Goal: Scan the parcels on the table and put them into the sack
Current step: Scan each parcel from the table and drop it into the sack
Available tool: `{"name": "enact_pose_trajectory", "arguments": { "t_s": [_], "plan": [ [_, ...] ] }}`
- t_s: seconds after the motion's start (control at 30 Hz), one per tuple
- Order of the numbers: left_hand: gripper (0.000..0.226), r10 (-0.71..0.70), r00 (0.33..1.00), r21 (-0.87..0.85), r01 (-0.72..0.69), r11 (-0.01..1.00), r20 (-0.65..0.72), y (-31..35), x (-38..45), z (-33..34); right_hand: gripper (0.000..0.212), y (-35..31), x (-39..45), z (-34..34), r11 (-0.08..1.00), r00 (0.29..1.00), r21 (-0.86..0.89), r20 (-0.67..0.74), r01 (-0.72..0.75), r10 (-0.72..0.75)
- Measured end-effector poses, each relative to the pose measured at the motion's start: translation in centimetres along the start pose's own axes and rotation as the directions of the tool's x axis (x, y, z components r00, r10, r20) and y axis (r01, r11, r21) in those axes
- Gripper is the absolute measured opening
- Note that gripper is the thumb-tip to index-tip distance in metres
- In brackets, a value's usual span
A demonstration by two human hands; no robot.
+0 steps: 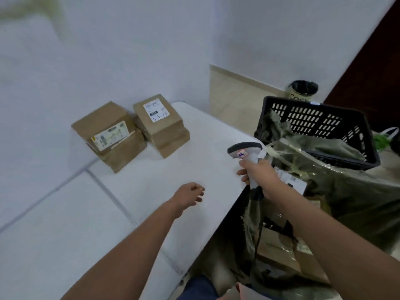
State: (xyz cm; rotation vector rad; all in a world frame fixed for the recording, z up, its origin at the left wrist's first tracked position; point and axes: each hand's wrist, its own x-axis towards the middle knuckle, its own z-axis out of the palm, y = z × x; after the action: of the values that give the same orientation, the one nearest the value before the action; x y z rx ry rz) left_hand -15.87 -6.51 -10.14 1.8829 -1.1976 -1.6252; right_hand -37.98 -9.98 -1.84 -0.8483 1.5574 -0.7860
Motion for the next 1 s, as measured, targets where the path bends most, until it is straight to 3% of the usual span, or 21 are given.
{"name": "enact_pose_trajectory", "arguments": {
  "t_s": [0.13, 0.23, 0.33, 0.4, 0.47, 0.53, 0.8, 1.0],
  "plan": [
    [0.019, 0.081, 0.974, 0.014, -0.08, 0.997, -0.213, -0.2, 0.2, -8.4, 0.011, -4.9, 1.3, 6.5, 0.988, 0.987, -0.106, 0.129, 0.112, -0.098],
    [0.019, 0.128, 0.915, 0.098, -0.097, 0.99, -0.382, -0.4, 0.3, -14.1, 0.015, -8.1, 1.7, 12.1, 0.974, 0.971, -0.155, 0.198, 0.167, -0.134],
    [0.028, 0.258, 0.821, 0.311, -0.104, 0.945, -0.509, -0.5, 0.9, -19.9, 0.016, -10.3, 2.2, 17.1, 0.949, 0.949, -0.207, 0.261, 0.236, -0.179],
    [0.036, 0.368, 0.734, 0.485, -0.061, 0.873, -0.571, -0.5, 1.5, -23.7, 0.012, -11.4, 2.7, 19.8, 0.929, 0.929, -0.231, 0.302, 0.288, -0.212],
    [0.046, 0.393, 0.685, 0.55, 0.014, 0.835, -0.613, 0.3, 1.6, -27.0, 0.007, -11.9, 3.3, 22.0, 0.918, 0.919, -0.245, 0.322, 0.311, -0.226],
    [0.055, 0.38, 0.692, 0.588, 0.079, 0.805, -0.614, 1.2, 2.1, -29.8, 0.009, -12.3, 4.2, 23.9, 0.904, 0.92, -0.275, 0.311, 0.328, -0.239],
    [0.076, 0.233, 0.847, 0.705, 0.212, 0.676, -0.478, 2.2, 7.0, -37.3, 0.015, -12.8, 6.0, 28.1, 0.957, 0.951, -0.186, 0.257, 0.222, -0.17],
    [0.078, 0.226, 0.869, 0.771, 0.237, 0.59, -0.44, 1.7, 8.2, -37.5, 0.018, -11.2, 7.2, 27.5, 0.963, 0.974, -0.227, 0.205, 0.142, -0.095]
  ]
}}
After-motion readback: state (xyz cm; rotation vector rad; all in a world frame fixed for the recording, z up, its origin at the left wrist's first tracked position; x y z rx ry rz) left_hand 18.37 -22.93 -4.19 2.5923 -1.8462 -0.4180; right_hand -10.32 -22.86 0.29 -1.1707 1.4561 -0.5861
